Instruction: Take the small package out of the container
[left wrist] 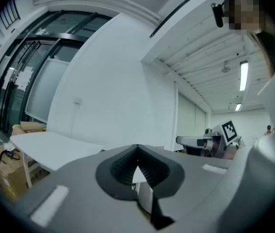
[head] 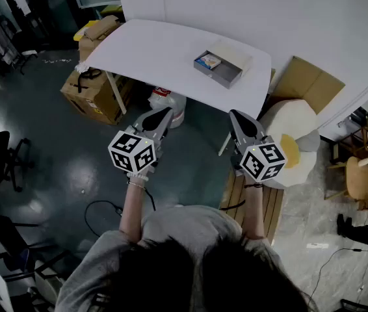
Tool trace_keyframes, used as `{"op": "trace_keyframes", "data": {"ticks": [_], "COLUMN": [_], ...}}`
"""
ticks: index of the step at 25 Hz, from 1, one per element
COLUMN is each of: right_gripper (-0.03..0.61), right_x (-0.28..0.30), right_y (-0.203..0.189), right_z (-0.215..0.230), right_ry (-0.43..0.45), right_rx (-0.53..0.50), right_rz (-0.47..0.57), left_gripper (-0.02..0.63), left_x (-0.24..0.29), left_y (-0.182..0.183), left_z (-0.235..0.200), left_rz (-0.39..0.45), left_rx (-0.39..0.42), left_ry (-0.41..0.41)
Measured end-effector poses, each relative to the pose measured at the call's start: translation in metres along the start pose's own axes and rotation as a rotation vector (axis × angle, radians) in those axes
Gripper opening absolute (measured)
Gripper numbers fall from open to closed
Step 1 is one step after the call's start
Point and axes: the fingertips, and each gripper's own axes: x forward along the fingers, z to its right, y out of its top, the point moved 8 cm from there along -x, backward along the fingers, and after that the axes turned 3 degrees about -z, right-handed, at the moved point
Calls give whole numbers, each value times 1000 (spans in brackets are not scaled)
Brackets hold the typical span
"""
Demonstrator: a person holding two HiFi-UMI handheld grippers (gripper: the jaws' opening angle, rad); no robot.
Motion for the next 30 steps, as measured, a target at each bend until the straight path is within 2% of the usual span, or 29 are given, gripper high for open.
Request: {"op": "trace_keyframes", "data": {"ticks": [24, 30], "right_gripper": [12, 12], "right_x": [6, 20], "right_y": [-6, -13], "right_z": [21, 23], "right_ry": [52, 69], "right_rx": [53, 77], "right_rz": [-1, -5], "left_gripper": [-11, -11], "left_x": [15, 18], "left_y": [-5, -13], "left_z": [16, 6], "left_rz": [-16, -34], "left_rx": [-5, -22], "left_ry": [30, 50]}}
